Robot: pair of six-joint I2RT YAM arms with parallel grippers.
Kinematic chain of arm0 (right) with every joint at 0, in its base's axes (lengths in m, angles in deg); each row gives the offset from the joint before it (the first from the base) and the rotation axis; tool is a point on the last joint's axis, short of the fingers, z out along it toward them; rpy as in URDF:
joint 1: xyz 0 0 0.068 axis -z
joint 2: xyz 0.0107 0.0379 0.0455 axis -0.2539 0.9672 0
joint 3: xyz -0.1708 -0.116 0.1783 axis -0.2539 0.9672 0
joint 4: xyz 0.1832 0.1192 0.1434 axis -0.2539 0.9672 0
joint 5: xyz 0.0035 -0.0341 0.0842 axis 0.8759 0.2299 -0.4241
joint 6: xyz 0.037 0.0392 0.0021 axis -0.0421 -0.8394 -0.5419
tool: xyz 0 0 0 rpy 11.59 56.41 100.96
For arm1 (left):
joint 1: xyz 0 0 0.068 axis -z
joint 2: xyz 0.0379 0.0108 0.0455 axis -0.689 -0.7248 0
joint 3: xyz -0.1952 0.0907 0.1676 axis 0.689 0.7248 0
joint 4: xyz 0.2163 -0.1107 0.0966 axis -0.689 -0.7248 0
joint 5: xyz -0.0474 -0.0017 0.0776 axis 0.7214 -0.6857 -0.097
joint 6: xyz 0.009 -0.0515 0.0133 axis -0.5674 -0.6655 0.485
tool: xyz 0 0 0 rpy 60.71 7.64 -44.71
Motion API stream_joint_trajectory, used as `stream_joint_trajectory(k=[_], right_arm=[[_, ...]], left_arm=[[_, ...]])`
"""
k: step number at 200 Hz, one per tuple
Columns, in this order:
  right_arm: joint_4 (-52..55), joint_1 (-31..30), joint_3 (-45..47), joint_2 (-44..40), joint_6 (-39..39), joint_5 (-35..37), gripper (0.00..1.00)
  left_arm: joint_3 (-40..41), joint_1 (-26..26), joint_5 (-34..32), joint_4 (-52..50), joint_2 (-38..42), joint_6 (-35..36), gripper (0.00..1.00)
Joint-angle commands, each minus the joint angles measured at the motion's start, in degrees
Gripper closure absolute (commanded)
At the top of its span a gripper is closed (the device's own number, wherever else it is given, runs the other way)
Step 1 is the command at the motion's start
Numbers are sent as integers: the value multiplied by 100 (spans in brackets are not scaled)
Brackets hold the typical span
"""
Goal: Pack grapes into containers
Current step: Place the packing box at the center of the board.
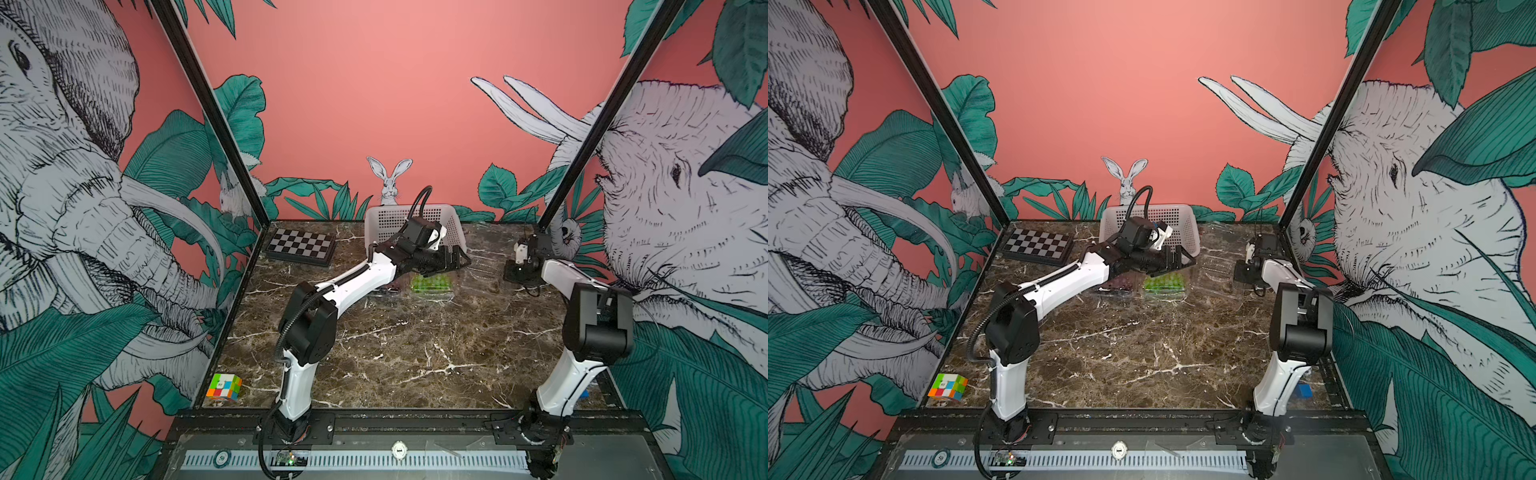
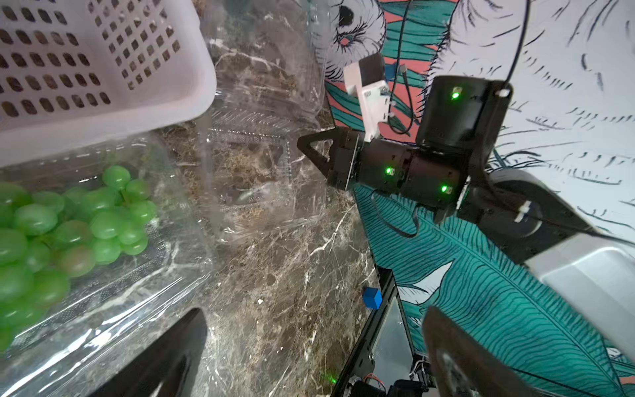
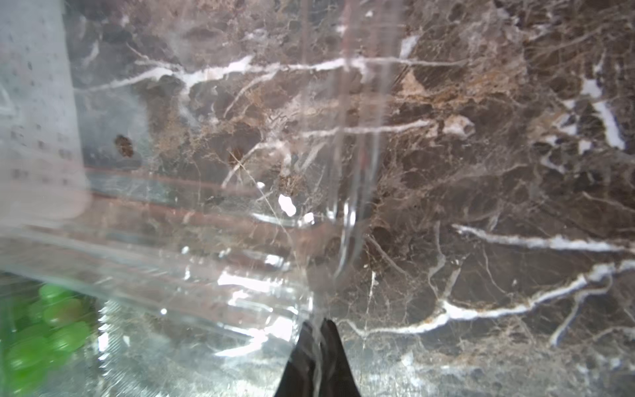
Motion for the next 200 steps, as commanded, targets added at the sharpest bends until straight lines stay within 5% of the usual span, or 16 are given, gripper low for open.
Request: stream_joint_trajectory(k=[1, 114, 200], right_arm=[[161, 11, -236, 148, 387, 246, 90], [375, 14, -665, 314, 439, 426, 66], [309, 6, -981, -288, -77, 415, 34]], left_arm=[[131, -52, -24, -113, 355, 94, 1], [410, -133, -86, -110, 488, 94, 1], [139, -864, -505, -803, 793, 732, 1]])
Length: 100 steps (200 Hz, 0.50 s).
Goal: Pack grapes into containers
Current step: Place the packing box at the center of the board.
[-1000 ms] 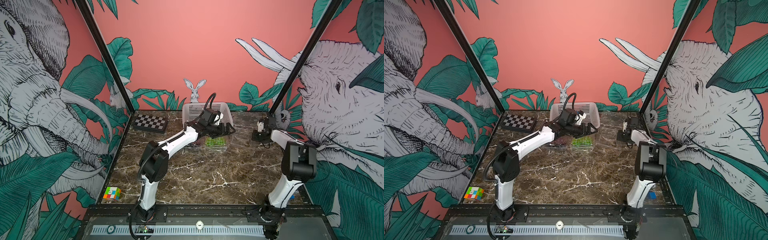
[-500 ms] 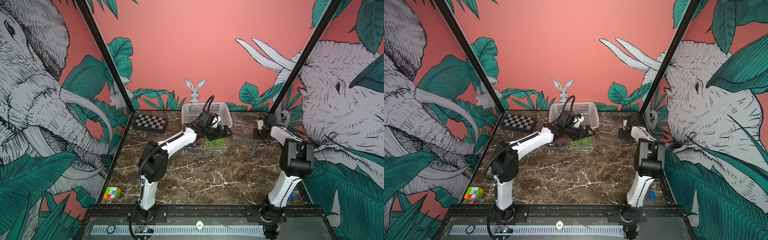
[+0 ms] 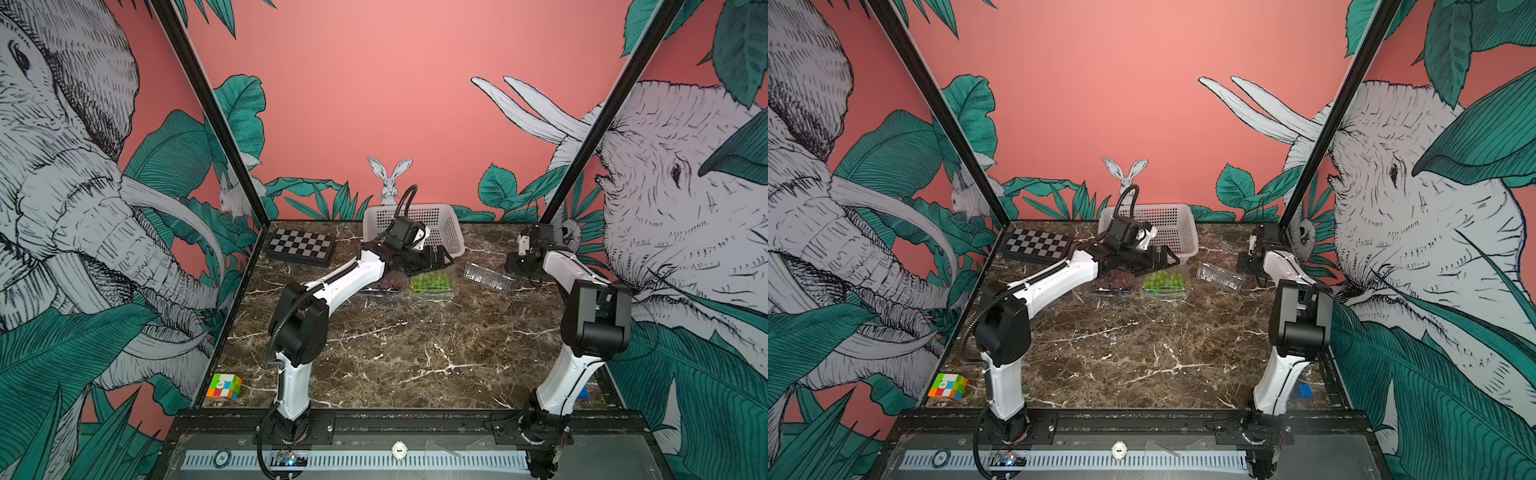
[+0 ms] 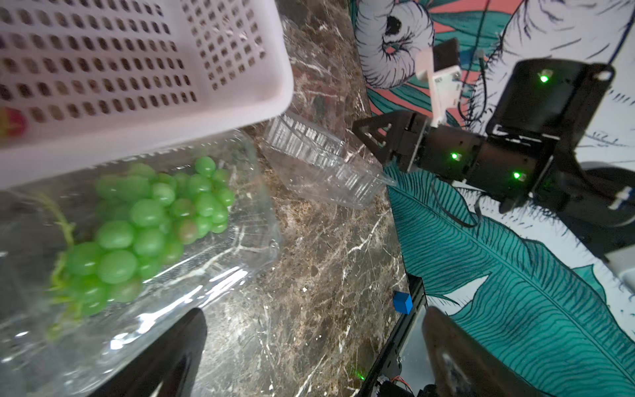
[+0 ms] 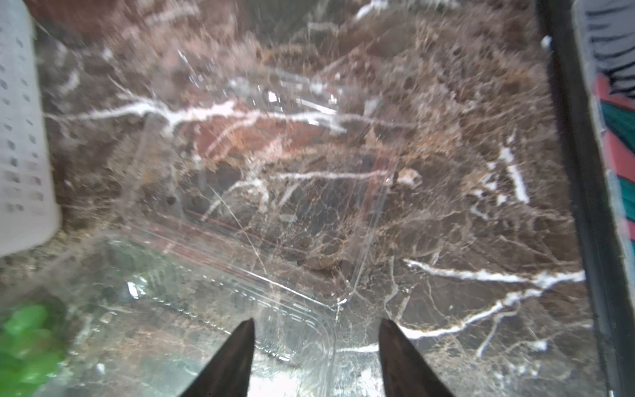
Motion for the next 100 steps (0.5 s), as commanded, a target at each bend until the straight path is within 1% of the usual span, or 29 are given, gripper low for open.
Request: stream_joint_trajectory(k=[1, 15, 25, 45, 63, 81, 100], right_arm=[[-80, 6, -239, -391, -237, 5, 33], [-183, -6, -225, -520, -433, -149, 25], [-315, -70, -172, -623, -598, -249, 16], [-412, -457, -243, -712, -739, -296, 2], [-303, -933, -539, -590, -723, -275, 1], [86, -1312, -1043, -285, -731, -116, 1], [222, -1584, -1470, 11, -1014, -365, 2]], left_arm=[[-205, -297, -252, -334, 445, 345, 1], [-305, -469, -390, -483, 452, 564, 1], [-410, -584, -576, -625, 424, 742, 1], [-633, -795, -908, -862, 304, 1087, 1], [-861, -954, -1136, -1047, 136, 1298, 1], [-1101, -1084, -1244, -1211, -51, 1476, 1], [-1289, -1208, -1410, -1407, -237, 1663, 1]])
